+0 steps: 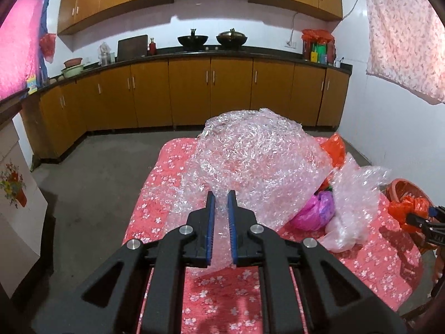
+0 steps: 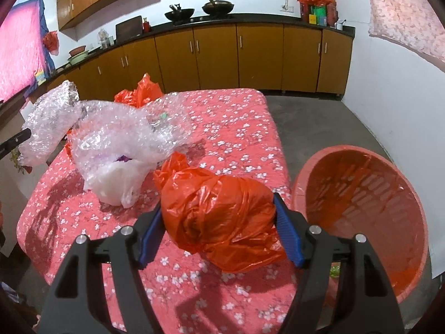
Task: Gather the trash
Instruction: 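Grasp the bubble wrap with the left tool while the right tool grasps the red-orange bag, then carry both items over the orange basket and open both tools to drop them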
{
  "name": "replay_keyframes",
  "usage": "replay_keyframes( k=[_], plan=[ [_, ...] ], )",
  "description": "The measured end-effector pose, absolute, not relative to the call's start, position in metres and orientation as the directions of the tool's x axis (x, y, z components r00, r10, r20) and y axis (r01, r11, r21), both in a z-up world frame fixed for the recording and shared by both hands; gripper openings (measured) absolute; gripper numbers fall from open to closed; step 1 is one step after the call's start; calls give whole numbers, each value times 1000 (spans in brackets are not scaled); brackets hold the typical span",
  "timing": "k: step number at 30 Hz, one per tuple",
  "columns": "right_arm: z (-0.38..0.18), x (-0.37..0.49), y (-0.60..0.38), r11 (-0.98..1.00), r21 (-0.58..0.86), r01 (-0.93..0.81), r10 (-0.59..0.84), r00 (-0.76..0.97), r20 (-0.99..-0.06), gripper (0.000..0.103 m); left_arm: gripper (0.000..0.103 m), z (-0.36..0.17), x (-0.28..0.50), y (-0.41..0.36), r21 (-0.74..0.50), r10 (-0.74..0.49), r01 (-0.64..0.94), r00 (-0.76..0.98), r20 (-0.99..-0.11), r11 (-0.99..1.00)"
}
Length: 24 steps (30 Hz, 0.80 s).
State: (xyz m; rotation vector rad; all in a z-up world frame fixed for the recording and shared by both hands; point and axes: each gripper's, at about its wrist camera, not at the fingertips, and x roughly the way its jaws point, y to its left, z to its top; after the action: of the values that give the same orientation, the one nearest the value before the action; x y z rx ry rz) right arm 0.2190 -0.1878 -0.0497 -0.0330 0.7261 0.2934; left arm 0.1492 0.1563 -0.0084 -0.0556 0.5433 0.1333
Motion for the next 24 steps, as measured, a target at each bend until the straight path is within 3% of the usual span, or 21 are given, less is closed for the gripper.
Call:
replay_keyframes(
  k=[13,24],
  plan=[
    [-35,203,-223,974,84,-212,218,752,-623,70,10,23,143,114,-45,25,-51,896,-444,998],
    [-23,187,-277,994,72,-78,106,795,-598,70,9,37,146,43,-57,-108,93,908,-405,994]
  ],
)
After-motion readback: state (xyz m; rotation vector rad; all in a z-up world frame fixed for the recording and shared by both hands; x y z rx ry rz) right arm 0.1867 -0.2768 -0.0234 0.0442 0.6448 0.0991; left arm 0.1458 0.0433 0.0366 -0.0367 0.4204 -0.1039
